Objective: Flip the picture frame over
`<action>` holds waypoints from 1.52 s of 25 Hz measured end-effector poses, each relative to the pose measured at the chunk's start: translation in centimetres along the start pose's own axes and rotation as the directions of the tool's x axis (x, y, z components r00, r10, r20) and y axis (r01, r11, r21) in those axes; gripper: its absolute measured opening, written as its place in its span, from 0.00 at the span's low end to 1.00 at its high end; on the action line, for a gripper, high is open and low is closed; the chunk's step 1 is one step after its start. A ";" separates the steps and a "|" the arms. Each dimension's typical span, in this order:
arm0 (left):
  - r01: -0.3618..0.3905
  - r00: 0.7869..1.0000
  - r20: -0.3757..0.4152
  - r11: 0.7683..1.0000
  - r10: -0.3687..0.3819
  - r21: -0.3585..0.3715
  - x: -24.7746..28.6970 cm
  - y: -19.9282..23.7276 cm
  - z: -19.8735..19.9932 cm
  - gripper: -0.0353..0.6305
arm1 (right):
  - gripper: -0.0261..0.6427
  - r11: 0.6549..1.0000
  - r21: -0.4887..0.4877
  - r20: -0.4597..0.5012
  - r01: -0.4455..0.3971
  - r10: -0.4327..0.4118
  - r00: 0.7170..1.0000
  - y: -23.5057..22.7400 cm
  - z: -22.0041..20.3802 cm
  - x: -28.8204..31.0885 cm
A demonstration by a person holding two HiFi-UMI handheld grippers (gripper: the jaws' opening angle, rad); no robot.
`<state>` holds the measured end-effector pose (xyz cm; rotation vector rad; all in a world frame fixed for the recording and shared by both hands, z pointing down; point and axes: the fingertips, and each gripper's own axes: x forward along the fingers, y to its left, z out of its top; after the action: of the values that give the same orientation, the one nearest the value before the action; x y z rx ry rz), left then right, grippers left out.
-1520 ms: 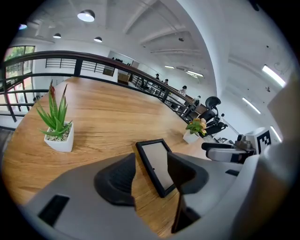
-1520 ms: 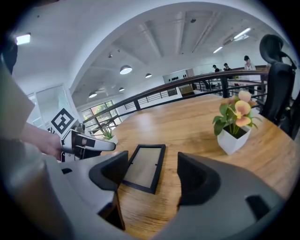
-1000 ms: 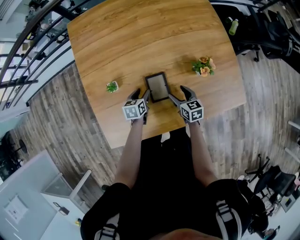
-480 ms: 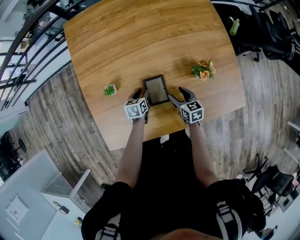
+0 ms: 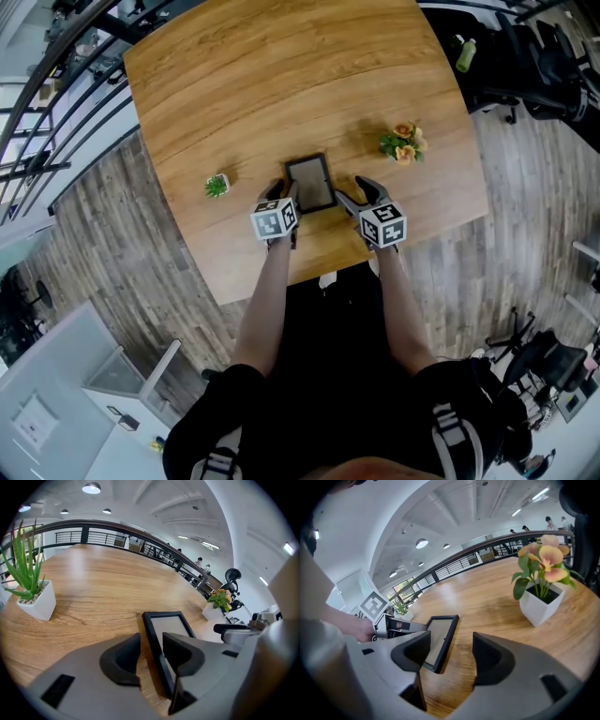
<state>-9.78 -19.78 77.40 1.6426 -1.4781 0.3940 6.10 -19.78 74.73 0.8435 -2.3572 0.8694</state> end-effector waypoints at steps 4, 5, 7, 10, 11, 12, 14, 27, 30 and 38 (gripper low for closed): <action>-0.020 1.000 0.001 1.000 0.020 -0.004 -0.1 0.3 0.2 0.27 | 0.47 1.000 -0.003 -0.004 0.001 -0.001 1.000 0.0 0.1 -0.1; -0.025 1.000 0.000 1.000 0.025 -0.005 0.0 0.4 0.2 0.26 | 0.47 1.000 -0.001 -0.005 0.002 -0.002 1.000 -0.1 0.1 -0.2; -0.040 0.999 -0.005 0.999 0.040 0.004 0.0 0.4 0.1 0.26 | 0.47 1.000 0.002 -0.007 0.003 -0.003 1.000 -0.2 -0.1 -0.2; -0.062 0.998 -0.009 0.998 0.063 0.008 0.0 0.5 -0.1 0.25 | 0.46 1.000 0.004 -0.003 0.003 -0.003 1.000 -0.3 0.0 -0.3; -0.065 0.998 -0.007 0.998 0.065 -0.002 0.0 0.5 -0.1 0.24 | 0.46 1.000 0.004 0.000 0.003 -0.003 1.000 -0.3 0.1 -0.3; -0.065 0.998 -0.004 0.998 0.065 -0.016 0.1 0.6 0.0 0.23 | 0.45 1.000 0.004 0.002 0.003 -0.003 1.000 -0.3 0.3 -0.3; -0.062 0.998 -0.002 0.997 0.062 -0.034 0.1 0.8 0.0 0.21 | 0.45 1.000 0.004 0.006 0.003 -0.003 1.000 -0.3 0.6 -0.3; -0.091 0.996 -0.005 0.991 0.091 -0.100 -0.2 1.1 0.1 0.15 | 0.42 1.000 -0.003 -0.008 0.011 -0.011 1.000 0.4 0.9 0.1; -0.077 0.997 -0.011 0.988 0.076 -0.133 -0.1 1.1 -0.2 0.14 | 0.43 1.000 0.002 0.010 0.009 -0.009 1.000 0.5 1.3 0.0; -0.032 0.999 0.017 0.971 0.037 -0.237 -0.9 1.1 -0.3 0.14 | 0.44 1.000 0.016 0.038 -0.026 0.025 0.999 1.8 1.7 0.2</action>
<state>-10.89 -18.91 77.30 1.4374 -1.5090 0.2103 4.32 -19.91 72.98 0.8452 -2.4017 0.8924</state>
